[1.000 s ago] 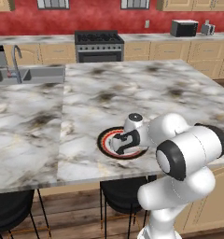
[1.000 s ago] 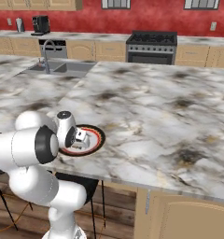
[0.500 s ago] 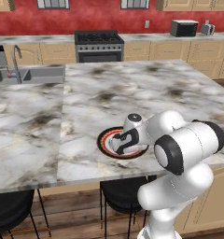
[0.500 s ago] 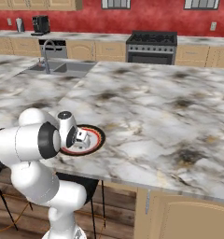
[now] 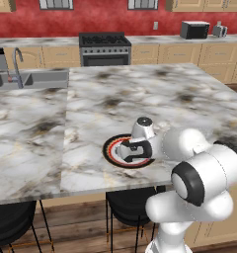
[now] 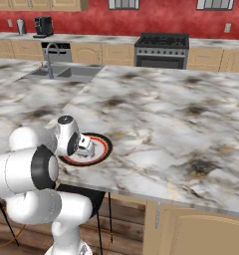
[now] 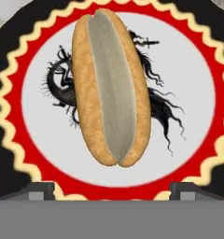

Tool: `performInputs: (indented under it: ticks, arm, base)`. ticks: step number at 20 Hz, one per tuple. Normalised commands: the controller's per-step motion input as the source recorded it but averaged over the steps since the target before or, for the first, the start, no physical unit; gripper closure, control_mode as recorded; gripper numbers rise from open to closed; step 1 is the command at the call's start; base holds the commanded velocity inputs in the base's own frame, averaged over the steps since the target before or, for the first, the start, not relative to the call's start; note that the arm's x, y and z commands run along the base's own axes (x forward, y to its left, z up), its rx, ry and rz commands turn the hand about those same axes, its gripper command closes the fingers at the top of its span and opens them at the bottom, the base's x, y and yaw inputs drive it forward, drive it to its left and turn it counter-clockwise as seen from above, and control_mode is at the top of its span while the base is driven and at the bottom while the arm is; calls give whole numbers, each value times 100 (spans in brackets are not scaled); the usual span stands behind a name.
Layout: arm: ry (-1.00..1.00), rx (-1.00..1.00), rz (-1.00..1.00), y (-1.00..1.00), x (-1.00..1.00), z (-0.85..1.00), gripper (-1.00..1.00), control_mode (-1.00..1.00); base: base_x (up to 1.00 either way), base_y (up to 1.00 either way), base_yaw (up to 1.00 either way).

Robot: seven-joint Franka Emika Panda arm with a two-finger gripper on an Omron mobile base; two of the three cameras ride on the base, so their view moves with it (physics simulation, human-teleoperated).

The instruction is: Move the hot dog bun to the plate on the dining table and place the condiment next to that plate. Then navigate to the fridge and take the sausage and place it on the plate as well.

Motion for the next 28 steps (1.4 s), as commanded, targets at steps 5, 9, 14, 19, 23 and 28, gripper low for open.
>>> performInputs:
  ticks: [5, 9, 14, 19, 23, 28]
  arm:
    - [0, -2, 0, 0, -39, 75, -100, -100]
    - [0, -1, 0, 0, -56, 71, -100, -100]
    - [0, -1, 0, 0, -73, 69, -100, -100]
    - [0, -1, 0, 0, -78, 67, -100, -100]
    - [-5, -3, 0, -3, -74, 61, -100, -100]
    - [-15, 0, 0, -11, -49, 44, -100, -100]
  base:
    - [0, 0, 0]
    - [0, 0, 0]
    - [0, 0, 0]
    - [0, 0, 0]
    - [0, 0, 0]
    - [0, 0, 0]
